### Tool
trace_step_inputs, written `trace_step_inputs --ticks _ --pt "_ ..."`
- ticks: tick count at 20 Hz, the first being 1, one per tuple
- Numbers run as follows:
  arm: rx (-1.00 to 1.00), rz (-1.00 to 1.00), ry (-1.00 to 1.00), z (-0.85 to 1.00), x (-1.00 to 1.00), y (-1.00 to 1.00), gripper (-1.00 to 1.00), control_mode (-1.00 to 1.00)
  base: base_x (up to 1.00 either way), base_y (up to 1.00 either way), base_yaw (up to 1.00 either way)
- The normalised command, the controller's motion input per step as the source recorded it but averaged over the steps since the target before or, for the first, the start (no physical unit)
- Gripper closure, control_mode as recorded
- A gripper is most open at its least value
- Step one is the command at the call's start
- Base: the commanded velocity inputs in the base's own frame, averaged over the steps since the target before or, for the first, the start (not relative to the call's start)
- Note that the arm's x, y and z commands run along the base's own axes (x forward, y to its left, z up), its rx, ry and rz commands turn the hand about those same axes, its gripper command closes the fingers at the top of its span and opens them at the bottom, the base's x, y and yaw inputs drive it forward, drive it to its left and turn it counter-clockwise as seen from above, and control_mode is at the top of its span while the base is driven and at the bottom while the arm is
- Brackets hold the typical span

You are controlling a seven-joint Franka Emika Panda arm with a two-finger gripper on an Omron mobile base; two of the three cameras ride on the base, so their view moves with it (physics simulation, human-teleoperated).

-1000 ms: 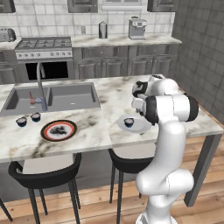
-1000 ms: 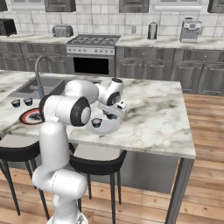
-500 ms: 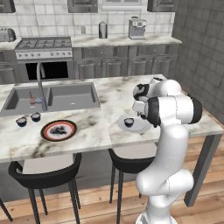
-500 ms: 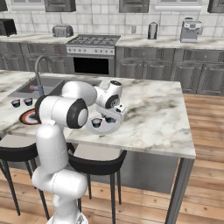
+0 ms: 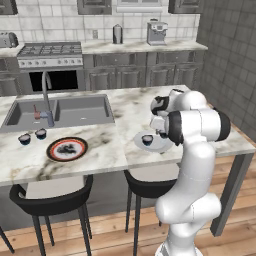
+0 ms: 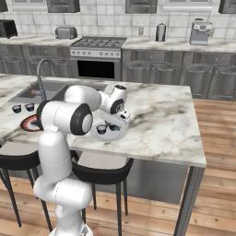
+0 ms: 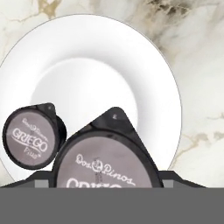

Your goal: Place two yogurt containers on each plate.

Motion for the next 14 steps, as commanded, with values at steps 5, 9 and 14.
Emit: trace_step_inputs --ticks 5,9,14 --pt "0.0 0.0 0.04 -0.03 0.0 0.02 1.0 -1.0 0.0 0.0 0.0" --pt "0.0 0.0 0.0 -0.1 -0.01 0.0 1.0 -1.0 0.0 0.0 0.0" --pt "0.0 0.0 0.0 -0.2 0.0 0.0 1.0 -1.0 0.0 0.0 0.0"
